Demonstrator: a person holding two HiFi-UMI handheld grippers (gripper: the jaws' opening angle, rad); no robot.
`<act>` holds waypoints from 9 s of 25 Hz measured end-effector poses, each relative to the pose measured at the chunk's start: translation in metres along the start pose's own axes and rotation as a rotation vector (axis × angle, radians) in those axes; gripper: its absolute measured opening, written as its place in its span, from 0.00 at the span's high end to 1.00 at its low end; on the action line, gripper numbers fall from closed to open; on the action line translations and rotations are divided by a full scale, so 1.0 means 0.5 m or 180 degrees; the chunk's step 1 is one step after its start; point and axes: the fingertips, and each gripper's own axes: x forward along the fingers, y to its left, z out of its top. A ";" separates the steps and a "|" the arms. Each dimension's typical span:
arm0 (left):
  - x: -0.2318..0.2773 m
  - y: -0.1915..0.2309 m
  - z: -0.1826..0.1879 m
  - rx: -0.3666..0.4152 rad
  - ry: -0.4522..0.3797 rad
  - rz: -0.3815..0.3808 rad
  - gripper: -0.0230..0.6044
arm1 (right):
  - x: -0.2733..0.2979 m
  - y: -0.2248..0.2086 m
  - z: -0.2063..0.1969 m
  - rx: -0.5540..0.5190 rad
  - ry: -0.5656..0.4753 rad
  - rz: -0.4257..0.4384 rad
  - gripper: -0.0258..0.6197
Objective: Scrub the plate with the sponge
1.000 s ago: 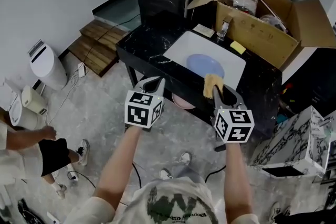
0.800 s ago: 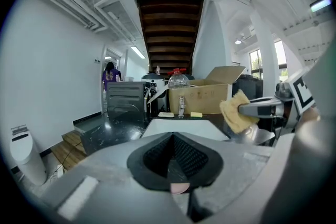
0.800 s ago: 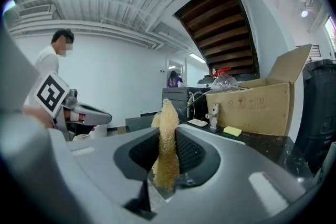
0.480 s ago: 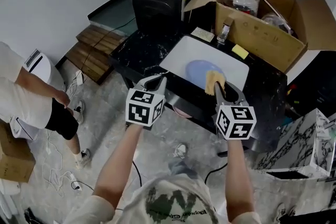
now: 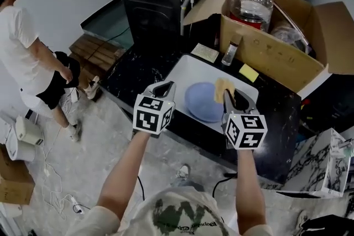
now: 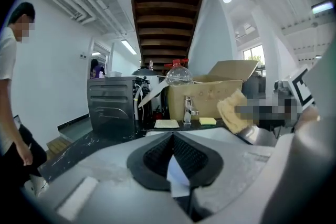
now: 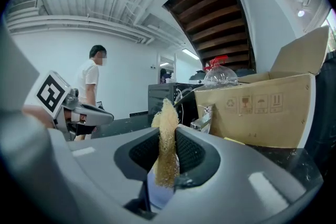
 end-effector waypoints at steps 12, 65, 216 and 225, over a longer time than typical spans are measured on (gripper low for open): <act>0.143 0.014 0.045 0.0090 0.0052 -0.0127 0.96 | 0.094 -0.088 0.016 0.0073 0.0001 -0.0106 0.85; 0.405 0.054 0.023 0.0380 0.0227 -0.1503 0.96 | 0.263 -0.094 -0.117 0.0587 0.0532 -0.0970 0.85; 0.412 0.063 -0.059 0.0460 0.0333 -0.1362 0.96 | 0.409 0.036 -0.478 0.1182 0.2573 -0.0034 0.86; 0.414 0.052 -0.066 0.0470 0.0357 -0.1362 0.96 | 0.373 0.001 -0.498 0.1093 0.2715 -0.0125 0.85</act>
